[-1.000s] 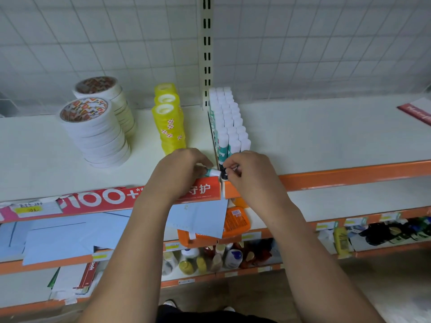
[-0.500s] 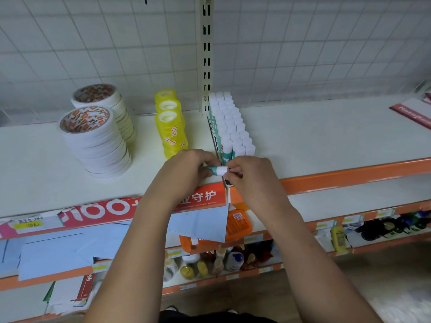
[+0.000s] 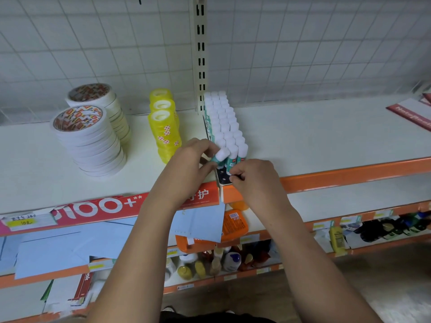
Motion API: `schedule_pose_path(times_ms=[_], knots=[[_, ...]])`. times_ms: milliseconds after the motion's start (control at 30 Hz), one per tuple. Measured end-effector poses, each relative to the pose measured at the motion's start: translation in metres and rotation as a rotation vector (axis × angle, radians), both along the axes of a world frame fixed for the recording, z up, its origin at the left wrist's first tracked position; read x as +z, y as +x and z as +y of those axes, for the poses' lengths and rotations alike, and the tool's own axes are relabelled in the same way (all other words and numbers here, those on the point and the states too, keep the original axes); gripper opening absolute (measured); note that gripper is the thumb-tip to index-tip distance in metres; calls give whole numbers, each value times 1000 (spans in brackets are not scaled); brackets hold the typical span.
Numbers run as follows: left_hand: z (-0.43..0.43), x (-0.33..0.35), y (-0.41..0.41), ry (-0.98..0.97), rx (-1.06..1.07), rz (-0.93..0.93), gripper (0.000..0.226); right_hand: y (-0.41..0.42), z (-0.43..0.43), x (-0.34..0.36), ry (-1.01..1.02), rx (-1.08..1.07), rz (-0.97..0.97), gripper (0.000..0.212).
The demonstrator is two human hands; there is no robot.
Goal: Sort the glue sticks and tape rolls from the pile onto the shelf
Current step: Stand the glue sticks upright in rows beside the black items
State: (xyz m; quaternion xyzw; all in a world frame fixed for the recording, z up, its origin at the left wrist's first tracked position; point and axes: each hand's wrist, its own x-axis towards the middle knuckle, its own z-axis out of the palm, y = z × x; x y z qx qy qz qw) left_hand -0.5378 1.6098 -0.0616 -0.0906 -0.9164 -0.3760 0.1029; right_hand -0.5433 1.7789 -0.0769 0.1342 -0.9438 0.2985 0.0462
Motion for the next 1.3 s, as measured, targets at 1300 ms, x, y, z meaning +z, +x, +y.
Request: schedule_pose_path(times_ms=[1300], knots=[[-77,0,75,-10,464,25,10,24,-90,49,28,365,144,21]])
